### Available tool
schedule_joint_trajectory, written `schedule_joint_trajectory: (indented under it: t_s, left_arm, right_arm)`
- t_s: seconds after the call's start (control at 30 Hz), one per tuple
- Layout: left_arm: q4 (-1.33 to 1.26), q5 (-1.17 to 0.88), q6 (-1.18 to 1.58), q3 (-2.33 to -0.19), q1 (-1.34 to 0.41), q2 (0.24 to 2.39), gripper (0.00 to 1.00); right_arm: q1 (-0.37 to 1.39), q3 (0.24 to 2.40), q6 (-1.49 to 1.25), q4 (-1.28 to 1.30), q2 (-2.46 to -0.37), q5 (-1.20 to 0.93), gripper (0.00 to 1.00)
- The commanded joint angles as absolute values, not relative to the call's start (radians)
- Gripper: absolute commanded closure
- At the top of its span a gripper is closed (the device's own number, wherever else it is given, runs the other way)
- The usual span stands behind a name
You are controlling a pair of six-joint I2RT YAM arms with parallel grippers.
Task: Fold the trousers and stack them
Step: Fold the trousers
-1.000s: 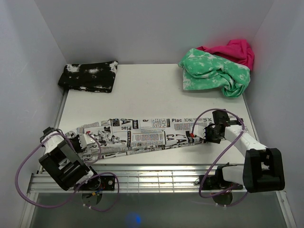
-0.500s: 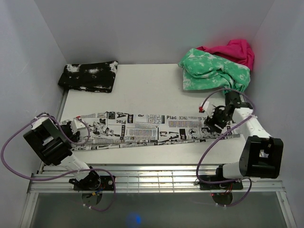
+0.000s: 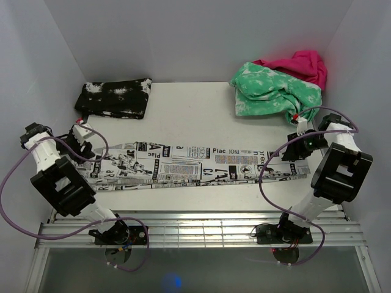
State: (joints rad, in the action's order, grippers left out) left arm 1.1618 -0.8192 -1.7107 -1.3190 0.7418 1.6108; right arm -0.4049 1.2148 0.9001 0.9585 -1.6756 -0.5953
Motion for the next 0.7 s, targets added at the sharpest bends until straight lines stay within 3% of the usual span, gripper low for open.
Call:
schedule_joint_trajectory:
  t_s: [0.0,0.23,0.33,0.5,0.67]
  left_arm:
    - [1.230,-0.901,-1.474,-1.303,0.692,1.627,0.28]
    - [1.064,-0.711,-1.318,-1.077,0.693,1.655,0.37]
    - [0.967,-0.566,-1.281,-0.959,0.709,1.644,0.51]
    - [0.905,-0.465,-1.259,-0.913,0.776,1.680,0.61]
    - [0.896,-0.562,-1.311,-0.934,0.792,1.625,0.55]
  right_arm:
    - [-0.397,1.180,0.756,0.896,-1.709,-0.640,0.46]
    - [-0.397,1.109,0.799,0.856,-1.746,-0.519,0.43]
    - [-0.402,1.095,0.814,0.856,-1.740,-0.476,0.41]
    - [-0.403,1.107,0.854,0.894,-1.710,-0.446,0.38]
    - [-0.361,1.213,0.896,0.991,-1.674,-0.547,0.37]
